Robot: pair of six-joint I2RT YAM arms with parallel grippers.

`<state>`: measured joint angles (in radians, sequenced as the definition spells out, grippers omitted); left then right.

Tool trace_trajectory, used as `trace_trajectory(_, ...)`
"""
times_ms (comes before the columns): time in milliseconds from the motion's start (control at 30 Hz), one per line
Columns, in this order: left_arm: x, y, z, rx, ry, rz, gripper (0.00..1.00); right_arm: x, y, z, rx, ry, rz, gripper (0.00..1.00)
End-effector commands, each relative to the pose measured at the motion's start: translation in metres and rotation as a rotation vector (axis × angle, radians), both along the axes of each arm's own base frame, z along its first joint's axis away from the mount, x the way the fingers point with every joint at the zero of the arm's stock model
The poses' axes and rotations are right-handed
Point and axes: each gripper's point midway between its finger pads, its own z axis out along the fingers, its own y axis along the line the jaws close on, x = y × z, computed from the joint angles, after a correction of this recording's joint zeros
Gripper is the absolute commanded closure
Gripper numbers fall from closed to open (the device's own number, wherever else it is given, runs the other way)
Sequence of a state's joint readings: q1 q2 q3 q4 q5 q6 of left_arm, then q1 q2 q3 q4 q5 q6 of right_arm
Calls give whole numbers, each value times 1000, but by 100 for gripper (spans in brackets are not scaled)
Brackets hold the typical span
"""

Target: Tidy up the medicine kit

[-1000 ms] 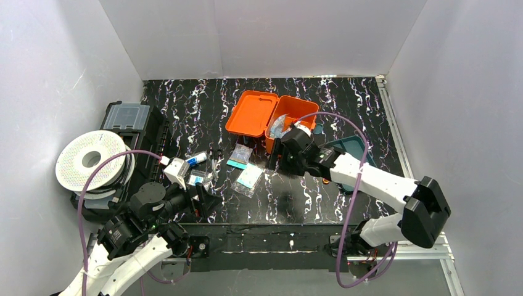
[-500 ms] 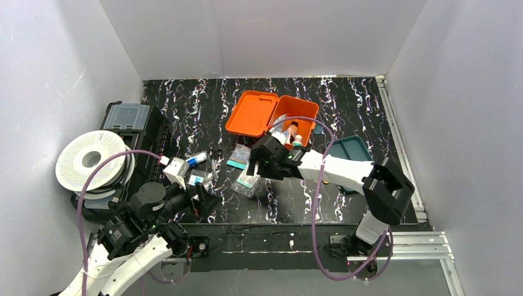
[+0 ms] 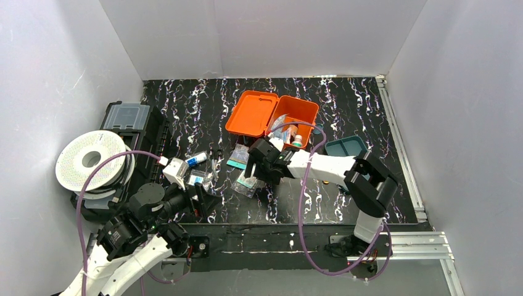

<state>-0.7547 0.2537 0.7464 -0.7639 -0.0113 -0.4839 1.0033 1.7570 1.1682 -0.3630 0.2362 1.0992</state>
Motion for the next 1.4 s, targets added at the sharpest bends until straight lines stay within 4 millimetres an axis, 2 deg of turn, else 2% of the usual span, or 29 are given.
trace_trajectory(0,-1,1,1,-4,-6,1,0,0,10,-3,3,27,-39,14)
trace_trajectory(500,-2,1,2,-11,-11,-6,0,1,6,-37,-62,78,-101,23)
trace_trajectory(733,-2,0,2,-13,-12,-9,1,0,2,-53,-129,97,-105,31)
trace_trajectory(933,-3,0,3,-15,-15,-12,1,-2,-4,-70,-196,115,-93,48)
trace_trajectory(1033,-3,0,3,-15,-15,-12,1,-2,-6,-77,-228,119,-81,61)
trace_trajectory(1367,-2,0,2,-12,-16,-13,0,0,-4,-85,-252,108,-46,93)
